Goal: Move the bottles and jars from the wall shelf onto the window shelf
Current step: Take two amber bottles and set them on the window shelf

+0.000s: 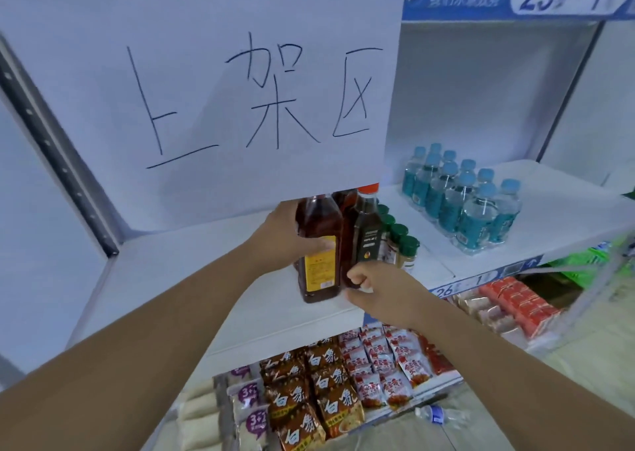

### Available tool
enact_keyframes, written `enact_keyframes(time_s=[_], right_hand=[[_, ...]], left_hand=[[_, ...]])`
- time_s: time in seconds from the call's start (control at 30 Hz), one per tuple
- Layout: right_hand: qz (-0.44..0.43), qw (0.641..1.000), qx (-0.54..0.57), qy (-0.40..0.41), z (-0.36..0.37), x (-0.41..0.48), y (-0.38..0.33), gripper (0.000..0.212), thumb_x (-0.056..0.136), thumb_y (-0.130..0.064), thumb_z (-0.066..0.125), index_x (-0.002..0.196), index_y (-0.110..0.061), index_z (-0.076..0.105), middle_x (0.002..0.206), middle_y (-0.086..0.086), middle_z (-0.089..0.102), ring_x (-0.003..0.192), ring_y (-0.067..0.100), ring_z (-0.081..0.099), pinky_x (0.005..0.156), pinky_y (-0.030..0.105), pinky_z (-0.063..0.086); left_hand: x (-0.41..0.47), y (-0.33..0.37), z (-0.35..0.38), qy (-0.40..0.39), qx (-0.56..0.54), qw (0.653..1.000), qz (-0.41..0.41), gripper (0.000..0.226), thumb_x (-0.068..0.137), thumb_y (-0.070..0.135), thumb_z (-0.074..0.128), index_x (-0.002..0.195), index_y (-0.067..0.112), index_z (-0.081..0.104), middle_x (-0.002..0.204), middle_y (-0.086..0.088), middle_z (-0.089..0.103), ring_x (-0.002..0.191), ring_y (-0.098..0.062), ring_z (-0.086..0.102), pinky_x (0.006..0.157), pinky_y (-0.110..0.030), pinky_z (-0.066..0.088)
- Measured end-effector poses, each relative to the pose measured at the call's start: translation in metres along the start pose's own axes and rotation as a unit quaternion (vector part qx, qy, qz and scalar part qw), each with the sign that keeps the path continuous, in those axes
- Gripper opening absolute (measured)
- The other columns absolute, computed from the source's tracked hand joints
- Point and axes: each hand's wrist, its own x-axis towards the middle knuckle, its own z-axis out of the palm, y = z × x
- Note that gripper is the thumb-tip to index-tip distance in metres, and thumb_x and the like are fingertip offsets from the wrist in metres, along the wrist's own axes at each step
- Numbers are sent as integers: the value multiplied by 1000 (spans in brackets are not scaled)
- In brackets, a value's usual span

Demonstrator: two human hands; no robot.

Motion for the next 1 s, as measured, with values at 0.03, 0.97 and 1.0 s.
enact_keyframes(time_s=[0.03, 0.97, 1.0], right_hand=[[0, 1000, 9, -3, -1, 3, 3, 36, 97, -47, 62, 109, -13, 65, 108, 7, 68, 103, 21, 66, 91, 42, 55], [160, 899, 394, 101, 57, 119, -62, 77, 93, -16, 74, 153, -17, 27, 139, 7, 58, 126, 28, 57, 104, 42, 47], [165, 898, 393, 107, 59, 121, -63, 76, 92, -16, 75, 152, -16, 29, 137, 6, 58, 122, 26, 57, 100, 41, 48]], left_hand=[[4, -2, 3, -7, 0, 1000, 2, 65, 67, 50, 88, 126, 39, 63, 115, 13, 73, 106, -6, 70, 98, -46, 57], [-83, -49, -78, 17, -16, 997, -69, 54, 74, 30, 92, 117, 13, 64, 104, 8, 76, 96, -6, 72, 87, -32, 60], [-85, -50, -80, 18, -16, 997, -70, 52, 74, 31, 92, 116, 16, 65, 104, 9, 76, 96, -6, 72, 87, -32, 60]])
